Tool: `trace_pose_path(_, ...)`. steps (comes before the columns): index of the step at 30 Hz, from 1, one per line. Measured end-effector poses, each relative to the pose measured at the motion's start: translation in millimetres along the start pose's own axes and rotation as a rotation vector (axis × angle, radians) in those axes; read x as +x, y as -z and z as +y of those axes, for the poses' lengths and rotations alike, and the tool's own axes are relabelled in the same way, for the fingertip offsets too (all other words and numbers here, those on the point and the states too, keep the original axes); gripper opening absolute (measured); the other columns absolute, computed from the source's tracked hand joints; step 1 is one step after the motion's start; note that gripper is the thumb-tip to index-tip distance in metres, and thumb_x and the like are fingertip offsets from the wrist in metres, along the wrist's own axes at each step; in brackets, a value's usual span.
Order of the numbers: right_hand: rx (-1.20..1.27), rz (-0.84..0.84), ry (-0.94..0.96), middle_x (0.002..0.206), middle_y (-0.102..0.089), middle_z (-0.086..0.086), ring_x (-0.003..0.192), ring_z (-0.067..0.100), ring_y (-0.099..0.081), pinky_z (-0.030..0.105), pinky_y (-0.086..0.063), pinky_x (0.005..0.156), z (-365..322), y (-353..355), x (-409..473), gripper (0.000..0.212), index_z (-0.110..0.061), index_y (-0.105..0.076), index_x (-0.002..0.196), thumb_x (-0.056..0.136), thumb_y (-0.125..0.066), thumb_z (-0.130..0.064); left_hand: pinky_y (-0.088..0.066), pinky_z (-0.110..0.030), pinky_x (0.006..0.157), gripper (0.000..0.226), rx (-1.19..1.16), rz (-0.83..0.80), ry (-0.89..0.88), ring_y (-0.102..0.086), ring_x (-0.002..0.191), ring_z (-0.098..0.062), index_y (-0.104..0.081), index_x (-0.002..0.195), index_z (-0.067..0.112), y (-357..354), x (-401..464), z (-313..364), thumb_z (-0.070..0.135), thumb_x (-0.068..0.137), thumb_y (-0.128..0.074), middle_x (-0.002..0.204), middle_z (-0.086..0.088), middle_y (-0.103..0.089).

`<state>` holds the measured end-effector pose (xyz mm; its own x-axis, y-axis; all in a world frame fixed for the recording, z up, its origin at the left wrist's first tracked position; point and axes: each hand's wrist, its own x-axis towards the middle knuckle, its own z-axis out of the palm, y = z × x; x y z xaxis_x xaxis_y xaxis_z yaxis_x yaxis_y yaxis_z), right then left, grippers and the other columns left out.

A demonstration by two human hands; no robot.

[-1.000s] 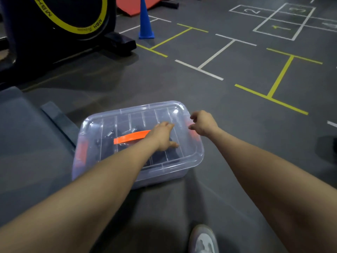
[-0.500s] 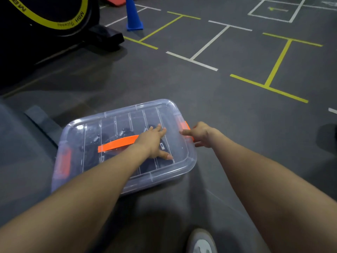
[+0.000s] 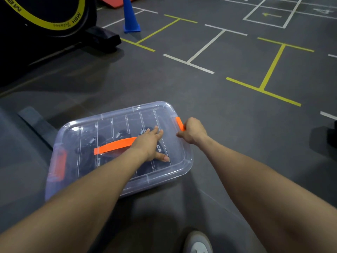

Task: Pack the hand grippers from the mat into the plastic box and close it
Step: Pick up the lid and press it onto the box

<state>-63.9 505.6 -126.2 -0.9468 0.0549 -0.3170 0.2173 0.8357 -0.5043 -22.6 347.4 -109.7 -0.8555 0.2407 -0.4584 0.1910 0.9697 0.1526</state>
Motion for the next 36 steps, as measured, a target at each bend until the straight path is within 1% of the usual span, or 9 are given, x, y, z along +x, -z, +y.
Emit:
trace_pose_path(6, -0.135, 0.005, -0.003, 0.114, -0.061, 0.017, 0.103, 0.032, -0.059, 0.034, -0.048, 0.078, -14, 5, -5, 0.032, -0.004, -0.062, 0.100, 0.078, -0.072, -0.024, -0.017, -0.038, 0.118, 0.106, -0.040, 0.033, -0.032, -0.004, 0.148, -0.023, -0.007, 0.150, 0.020, -1, -2, -6, 0.055, 0.071, -0.069, 0.160, 0.000, 0.001)
trace_pose_path(8, -0.240, 0.101, 0.085, 0.125, -0.048, 0.017, 0.119, 0.033, -0.047, 0.037, -0.046, 0.088, -28, -3, -15, 0.029, -0.003, -0.057, 0.110, 0.085, -0.063, -0.014, -0.021, -0.036, 0.118, 0.098, -0.091, 0.061, -0.069, -0.015, 0.146, -0.022, -0.017, 0.149, 0.017, -1, -5, -13, 0.050, 0.074, -0.069, 0.159, -0.002, -0.011)
trace_pose_path(10, -0.305, 0.138, 0.220, 0.126, -0.044, 0.016, 0.120, 0.034, -0.042, 0.036, -0.043, 0.092, -49, -18, -24, 0.027, -0.003, -0.054, 0.113, 0.087, -0.057, -0.009, -0.032, -0.037, 0.112, 0.081, -0.165, 0.119, -0.069, -0.034, 0.137, -0.024, -0.032, 0.143, 0.014, 1, -13, -28, 0.043, 0.078, -0.069, 0.151, -0.005, -0.032)
trace_pose_path(15, -0.254, -0.050, 0.459, 0.121, -0.046, 0.016, 0.119, 0.033, -0.043, 0.038, -0.042, 0.093, -113, -73, -51, 0.030, -0.005, -0.056, 0.116, 0.089, -0.055, -0.018, -0.042, -0.041, 0.100, 0.045, -0.223, 0.287, 0.095, -0.050, 0.120, -0.029, -0.053, 0.126, 0.019, 0, -47, -94, 0.032, 0.084, -0.062, 0.124, -0.009, -0.054)
trace_pose_path(21, -0.350, -0.254, 0.639, 0.133, -0.041, 0.015, 0.125, 0.034, -0.039, 0.035, -0.034, 0.104, -178, -124, -79, 0.054, -0.010, -0.049, 0.129, 0.081, -0.068, -0.027, -0.033, -0.035, 0.110, 0.053, -0.269, 0.404, 0.402, -0.041, 0.131, -0.029, -0.043, 0.136, 0.013, -22, -97, -180, 0.023, 0.087, -0.059, 0.140, -0.011, -0.045)
trace_pose_path(24, -0.465, -0.301, 0.674, 0.143, -0.033, 0.016, 0.130, 0.036, -0.035, 0.036, -0.030, 0.109, -193, -135, -84, 0.063, -0.015, -0.045, 0.134, 0.080, -0.069, -0.036, -0.032, -0.035, 0.109, 0.053, -0.374, 0.381, 0.550, -0.039, 0.130, -0.033, -0.041, 0.136, 0.006, -34, -120, -211, 0.023, 0.088, -0.059, 0.139, -0.017, -0.041)
trace_pose_path(27, -0.525, -0.321, 0.681, 0.149, -0.027, 0.014, 0.133, 0.037, -0.030, 0.038, -0.028, 0.111, -198, -135, -81, 0.067, -0.020, -0.041, 0.138, 0.080, -0.067, -0.040, -0.039, -0.036, 0.098, 0.049, -0.524, 0.296, 0.637, -0.049, 0.119, -0.036, -0.048, 0.125, 0.001, -45, -128, -228, 0.034, 0.089, -0.056, 0.128, -0.022, -0.052)
trace_pose_path(32, -0.568, -0.331, 0.688, 0.152, -0.022, 0.011, 0.135, 0.036, -0.028, 0.038, -0.026, 0.112, -198, -135, -80, 0.071, -0.022, -0.035, 0.143, 0.082, -0.065, -0.042, -0.045, -0.038, 0.100, 0.047, -0.908, 0.181, 0.619, -0.058, 0.113, -0.034, -0.057, 0.120, -0.001, -52, -129, -234, 0.037, 0.094, -0.049, 0.123, -0.020, -0.060)
trace_pose_path(36, -0.557, -0.332, 0.680, 0.151, -0.023, 0.010, 0.134, 0.036, -0.028, 0.039, -0.026, 0.112, -197, -135, -78, 0.071, -0.025, -0.034, 0.143, 0.082, -0.065, -0.043, -0.048, -0.037, 0.097, 0.047, -0.994, 0.214, 0.658, -0.062, 0.100, -0.031, -0.060, 0.112, -0.004, -56, -126, -240, 0.037, 0.090, -0.057, 0.116, -0.021, -0.064)
